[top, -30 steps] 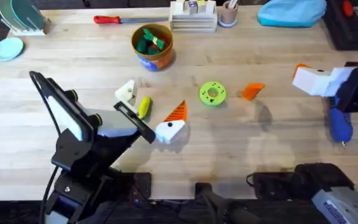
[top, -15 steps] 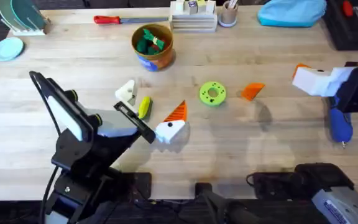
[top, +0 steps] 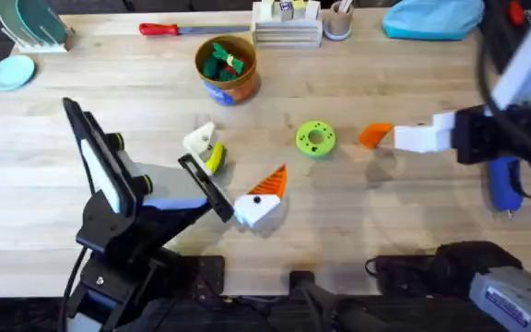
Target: Pick up the gripper from the table and insert it into the empty holder that is missing its gripper. Then pick up a screw, insert it into the mounting hole, and use the screwdriver to tighten it. Finally, clean up the table by picking up the vegetable and placing it into the bucket.
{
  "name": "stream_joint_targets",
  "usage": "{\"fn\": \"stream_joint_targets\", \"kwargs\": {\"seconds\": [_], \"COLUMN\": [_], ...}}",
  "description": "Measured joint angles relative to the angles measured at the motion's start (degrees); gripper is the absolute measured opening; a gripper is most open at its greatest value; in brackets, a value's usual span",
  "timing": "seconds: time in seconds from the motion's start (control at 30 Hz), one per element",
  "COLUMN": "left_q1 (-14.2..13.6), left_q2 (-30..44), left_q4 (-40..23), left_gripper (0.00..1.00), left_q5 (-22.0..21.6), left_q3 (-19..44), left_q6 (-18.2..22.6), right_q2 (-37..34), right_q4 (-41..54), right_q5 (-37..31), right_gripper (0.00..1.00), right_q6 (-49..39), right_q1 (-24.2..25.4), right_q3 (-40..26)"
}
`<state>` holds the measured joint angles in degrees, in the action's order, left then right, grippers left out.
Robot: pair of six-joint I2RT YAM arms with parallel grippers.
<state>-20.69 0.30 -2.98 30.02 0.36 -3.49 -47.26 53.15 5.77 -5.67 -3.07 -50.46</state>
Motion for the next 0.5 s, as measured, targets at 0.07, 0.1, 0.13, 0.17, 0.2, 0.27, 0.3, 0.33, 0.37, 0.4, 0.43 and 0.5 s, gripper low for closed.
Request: {"fn": "stream_joint_targets", "kwargs": {"seconds": [0.07,0.1,0.13,0.17,0.2,0.27,0.3,0.33,0.37,0.4,0.43,0.5], "left_q1": [0.00,0.00,0.00,0.00,0.00,0.00,0.00,0.00,0.00,0.00,0.00,0.00], "left_q2": [0.02,0.01,0.01,0.02,0.02,0.02,0.02,0.01,0.02,0.00,0.00,0.02], "left_q4": [-0.02,-0.04,-0.08,-0.17,-0.26,-0.38,-0.46,-0.48,-0.50,-0.55,-0.57,-0.63], "left_gripper": [0.993,0.993,0.993,0.993,0.992,0.993,0.993,0.993,0.993,0.993,0.993,0.993], "left_q5": [2.85,4.44,5.94,7.33,8.68,10.88,11.89,12.68,13.28,13.87,14.22,14.85], "left_q3": [0.00,0.00,0.00,0.00,0.00,0.00,0.00,0.00,0.00,0.00,0.00,0.00], "left_q6": [-0.02,-0.01,-0.01,-0.02,0.00,-0.02,-0.02,-0.03,-0.08,-0.21,-0.22,-0.39], "right_q2": [-4.22,-5.87,-7.66,-9.06,-10.45,-12.56,-13.72,-14.94,-16.21,-17.60,-19.12,-22.15], "right_q4": [-1.65,-2.64,-3.95,-5.04,-6.04,-7.61,-8.23,-8.66,-8.95,-9.27,-9.64,-10.65], "right_q5": [-0.45,-0.56,-0.52,-0.41,-0.34,-0.34,-0.34,-0.35,-0.34,-0.34,-0.36,-0.36], "right_gripper": [0.991,0.993,0.992,0.991,0.992,0.991,0.992,0.992,0.992,0.991,0.993,0.991], "right_q6": [-1.67,-2.18,-2.65,-3.06,-3.42,-3.92,-4.48,-5.32,-6.18,-7.03,-7.85,-9.02], "right_q1": [-1.17,-1.65,-2.18,-2.60,-3.01,-3.53,-3.67,-3.67,-3.67,-3.67,-3.67,-3.67], "right_q3": [0.00,0.00,0.00,0.00,0.00,0.00,0.00,0.00,0.00,0.00,0.00,0.00]}}
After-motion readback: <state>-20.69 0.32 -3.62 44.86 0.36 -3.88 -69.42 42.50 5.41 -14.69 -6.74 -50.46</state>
